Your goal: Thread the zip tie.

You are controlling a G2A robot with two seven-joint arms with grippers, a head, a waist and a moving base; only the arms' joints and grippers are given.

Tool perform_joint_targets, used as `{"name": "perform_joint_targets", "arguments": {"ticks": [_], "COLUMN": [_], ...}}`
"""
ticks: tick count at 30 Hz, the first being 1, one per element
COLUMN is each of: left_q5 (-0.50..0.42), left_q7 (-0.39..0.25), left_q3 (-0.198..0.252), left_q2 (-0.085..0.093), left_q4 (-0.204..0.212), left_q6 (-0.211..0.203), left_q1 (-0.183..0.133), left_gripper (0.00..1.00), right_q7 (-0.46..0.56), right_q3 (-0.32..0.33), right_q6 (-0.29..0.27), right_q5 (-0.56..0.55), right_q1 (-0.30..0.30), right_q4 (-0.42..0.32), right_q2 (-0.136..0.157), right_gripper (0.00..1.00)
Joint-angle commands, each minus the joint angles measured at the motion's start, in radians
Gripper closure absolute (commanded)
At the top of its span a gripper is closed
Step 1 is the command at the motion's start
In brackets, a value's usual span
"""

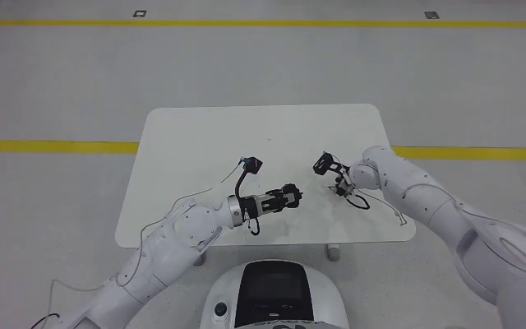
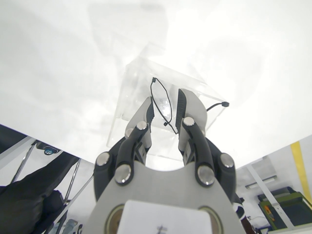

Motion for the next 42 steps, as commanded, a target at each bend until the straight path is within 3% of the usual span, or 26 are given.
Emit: {"name": "perform_joint_targets", "arguments": {"ticks": [1, 20, 42], "left_q5": [0.000, 0.000, 0.000], "left_q7": [0.000, 0.000, 0.000], "left_q3": [0.000, 0.000, 0.000], "left_q2": [0.000, 0.000, 0.000], "left_q4": [0.000, 0.000, 0.000], "left_q6": [0.000, 0.000, 0.000], "left_q1": [0.000, 0.000, 0.000], "left_gripper": [1.00, 1.00, 1.00], "right_q7": [-0.009, -0.003, -0.012], "right_q3": [0.000, 0.000, 0.000], "right_q6": [0.000, 0.000, 0.000], "right_q5": [0.000, -0.007, 0.015], "right_q1": [0.001, -0.009, -0.016], "right_q4": [0.001, -0.068, -0.037], "right_q2": [0.002, 0.035, 0.027], "right_gripper": [0.80, 0.78, 0.87]}}
